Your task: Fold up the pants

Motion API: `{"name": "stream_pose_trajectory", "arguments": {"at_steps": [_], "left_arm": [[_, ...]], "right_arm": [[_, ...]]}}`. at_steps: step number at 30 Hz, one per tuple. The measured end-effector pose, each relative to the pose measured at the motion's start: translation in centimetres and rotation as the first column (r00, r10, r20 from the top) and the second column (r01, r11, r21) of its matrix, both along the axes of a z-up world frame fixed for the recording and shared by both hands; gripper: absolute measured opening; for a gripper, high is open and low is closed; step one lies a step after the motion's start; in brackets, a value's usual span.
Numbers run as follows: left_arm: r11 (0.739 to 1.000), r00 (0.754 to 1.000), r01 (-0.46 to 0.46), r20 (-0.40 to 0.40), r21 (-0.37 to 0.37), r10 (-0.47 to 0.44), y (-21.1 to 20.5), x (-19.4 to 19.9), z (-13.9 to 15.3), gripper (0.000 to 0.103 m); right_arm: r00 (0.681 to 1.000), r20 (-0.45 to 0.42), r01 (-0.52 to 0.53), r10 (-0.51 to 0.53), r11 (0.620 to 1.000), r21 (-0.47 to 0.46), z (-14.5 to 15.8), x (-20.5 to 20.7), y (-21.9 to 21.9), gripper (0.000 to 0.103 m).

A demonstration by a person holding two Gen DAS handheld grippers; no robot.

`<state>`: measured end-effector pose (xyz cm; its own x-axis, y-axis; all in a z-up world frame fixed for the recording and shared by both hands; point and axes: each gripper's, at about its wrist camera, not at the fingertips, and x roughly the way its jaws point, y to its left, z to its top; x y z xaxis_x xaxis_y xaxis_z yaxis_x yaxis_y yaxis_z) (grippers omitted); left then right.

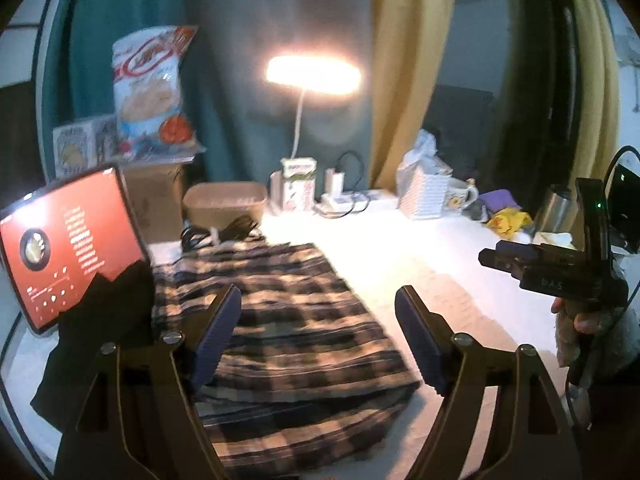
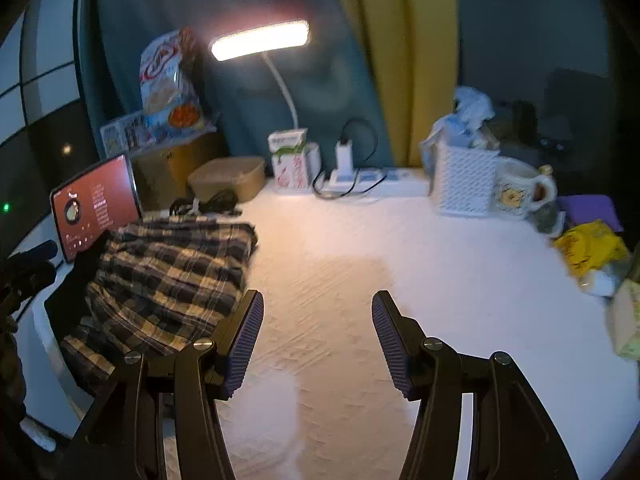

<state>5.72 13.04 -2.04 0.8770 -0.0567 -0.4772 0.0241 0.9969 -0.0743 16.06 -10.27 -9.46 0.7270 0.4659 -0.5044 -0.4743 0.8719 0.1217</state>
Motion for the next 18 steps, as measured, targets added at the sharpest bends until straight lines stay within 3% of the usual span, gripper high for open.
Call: {"name": "stream_pose_trajectory", "arguments": {"at_steps": [6,9,14,18], "left_arm": [[0.999,0.995,0.045,0.087,0.027,-0.047,-3.0,-1.4,1.3,0.086],[0.998,0.994,0.021,0.11,0.056,-0.027,-4.1,-1.9,1.9,0.088],[0.999,0.987,0.0,0.162,0.038,-0.007,-5.1,-3.0,2.8,0.089],[0.999,0.979,0.002,0.203,0.043,-0.011,-6.3,-4.1,4.1,0.093]], "right_arm": [[0.995,0.081,0.062,-0.063,0.998,0.015,2.2,-2.7,-3.5,0.059],[0.989,0.116,0.093,-0.095,0.995,0.024,3.2,-4.0,-5.2,0.059],[0.975,0.171,0.138,-0.141,0.99,0.032,4.5,-6.4,-7.5,0.059],[0.963,0.211,0.165,-0.169,0.986,0.037,5.6,-8.3,-9.0,0.064]]}}
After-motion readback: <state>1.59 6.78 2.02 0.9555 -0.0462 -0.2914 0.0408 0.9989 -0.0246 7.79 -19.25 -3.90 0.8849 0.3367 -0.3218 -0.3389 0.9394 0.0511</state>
